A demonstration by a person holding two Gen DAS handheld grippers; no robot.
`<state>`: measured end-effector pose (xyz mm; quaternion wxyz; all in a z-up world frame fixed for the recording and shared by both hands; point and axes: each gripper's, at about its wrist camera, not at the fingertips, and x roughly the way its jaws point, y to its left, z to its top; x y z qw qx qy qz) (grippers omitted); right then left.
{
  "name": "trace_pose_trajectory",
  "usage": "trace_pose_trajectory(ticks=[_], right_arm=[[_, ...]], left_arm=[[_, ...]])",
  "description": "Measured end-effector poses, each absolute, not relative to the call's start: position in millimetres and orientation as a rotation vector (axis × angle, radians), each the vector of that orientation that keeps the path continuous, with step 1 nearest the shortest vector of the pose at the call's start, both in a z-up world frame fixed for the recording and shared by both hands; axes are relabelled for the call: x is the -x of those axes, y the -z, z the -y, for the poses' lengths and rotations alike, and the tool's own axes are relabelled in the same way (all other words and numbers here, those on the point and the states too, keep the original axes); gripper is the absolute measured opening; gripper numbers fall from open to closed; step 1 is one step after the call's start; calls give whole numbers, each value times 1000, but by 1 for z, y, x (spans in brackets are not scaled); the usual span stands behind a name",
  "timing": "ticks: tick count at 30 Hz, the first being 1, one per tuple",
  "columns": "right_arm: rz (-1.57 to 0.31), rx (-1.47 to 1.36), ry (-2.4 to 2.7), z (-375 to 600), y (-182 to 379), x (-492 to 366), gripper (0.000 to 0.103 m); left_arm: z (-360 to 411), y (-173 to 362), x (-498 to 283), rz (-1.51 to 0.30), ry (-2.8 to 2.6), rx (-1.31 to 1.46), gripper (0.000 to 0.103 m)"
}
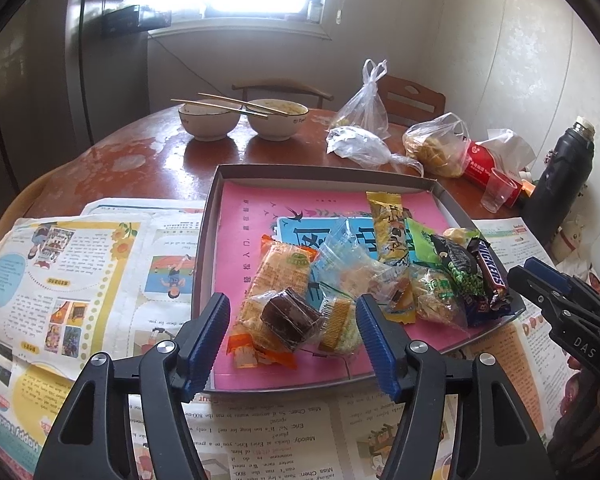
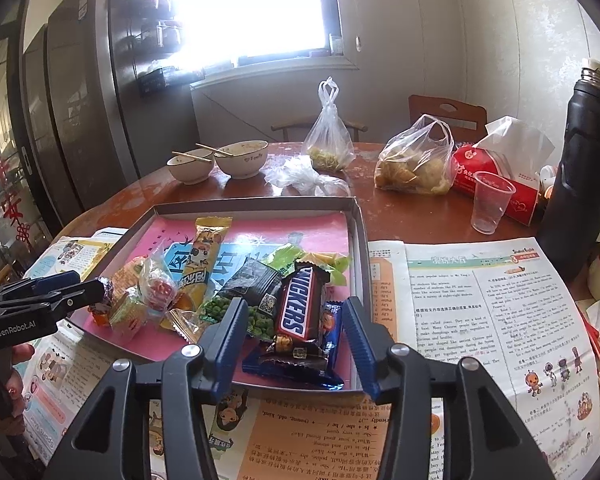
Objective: Organize snacks
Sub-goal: 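Lower the Snickers bar and brown chocolate into the tray with both tools, then open the right tool to release the Snickers while the left tool releases the chocolate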
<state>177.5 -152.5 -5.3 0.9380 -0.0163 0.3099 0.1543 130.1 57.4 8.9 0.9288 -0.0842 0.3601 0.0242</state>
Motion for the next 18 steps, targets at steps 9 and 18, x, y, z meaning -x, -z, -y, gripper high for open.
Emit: trace_pose_trajectory(ticks=[9,18], right_arm=[[-631,34,-323,151,3,-175,55],[-613,31,-329,147,-1,-168,66]], left_arm=[[-57,-13,-126,-731,-55,167,68],[-52,-21,-120,-721,-67,155,76]])
